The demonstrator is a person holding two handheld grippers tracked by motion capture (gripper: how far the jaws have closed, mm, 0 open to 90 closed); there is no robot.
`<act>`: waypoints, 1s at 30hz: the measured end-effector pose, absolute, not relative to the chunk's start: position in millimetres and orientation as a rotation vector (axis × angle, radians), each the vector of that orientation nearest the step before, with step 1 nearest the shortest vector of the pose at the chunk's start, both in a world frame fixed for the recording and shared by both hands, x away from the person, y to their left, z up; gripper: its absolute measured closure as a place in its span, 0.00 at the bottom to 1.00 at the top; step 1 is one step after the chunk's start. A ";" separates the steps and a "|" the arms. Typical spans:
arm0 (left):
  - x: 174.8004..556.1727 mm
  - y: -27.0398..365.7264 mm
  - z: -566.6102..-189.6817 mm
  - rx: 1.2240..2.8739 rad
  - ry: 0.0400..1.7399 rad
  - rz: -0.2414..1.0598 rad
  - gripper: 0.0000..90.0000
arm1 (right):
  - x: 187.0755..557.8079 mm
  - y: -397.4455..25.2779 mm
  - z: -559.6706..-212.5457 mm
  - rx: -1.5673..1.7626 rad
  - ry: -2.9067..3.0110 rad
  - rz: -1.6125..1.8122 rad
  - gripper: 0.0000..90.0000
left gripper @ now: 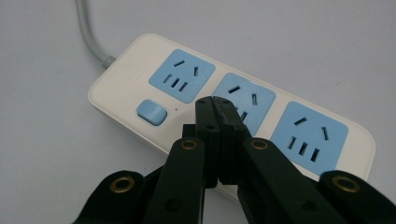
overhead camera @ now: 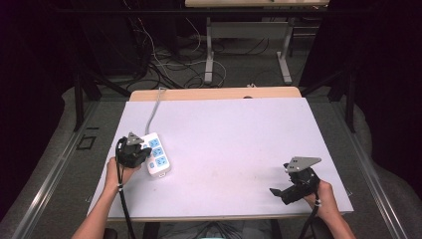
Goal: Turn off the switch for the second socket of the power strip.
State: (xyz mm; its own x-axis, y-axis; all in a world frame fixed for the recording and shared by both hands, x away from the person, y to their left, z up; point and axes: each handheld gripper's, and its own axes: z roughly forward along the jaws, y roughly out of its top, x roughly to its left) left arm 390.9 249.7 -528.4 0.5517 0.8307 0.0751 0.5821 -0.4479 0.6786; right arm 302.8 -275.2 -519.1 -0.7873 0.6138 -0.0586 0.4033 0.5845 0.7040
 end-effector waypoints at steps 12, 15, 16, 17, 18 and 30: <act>391.4 247.9 -528.4 2.200 1.156 0.535 1.00 | 303.1 -274.5 -519.8 0.826 2.524 1.007 0.01; 391.4 247.5 -528.3 2.200 1.163 0.535 1.00 | 303.2 -274.6 -519.7 0.824 2.527 1.003 0.01; 391.5 247.6 -528.4 2.198 1.163 0.537 1.00 | 303.2 -274.6 -519.7 0.824 2.527 1.003 0.01; 391.6 247.8 -528.7 2.195 1.161 0.533 1.00 | 303.0 -274.3 -519.9 0.829 2.529 1.005 0.01; 391.4 247.5 -528.6 2.196 1.165 0.537 1.00 | 303.0 -274.3 -519.9 0.829 2.530 1.005 0.01; 390.9 246.0 -527.9 2.208 1.176 0.534 1.00 | 303.1 -274.0 -520.8 0.832 2.521 1.012 0.01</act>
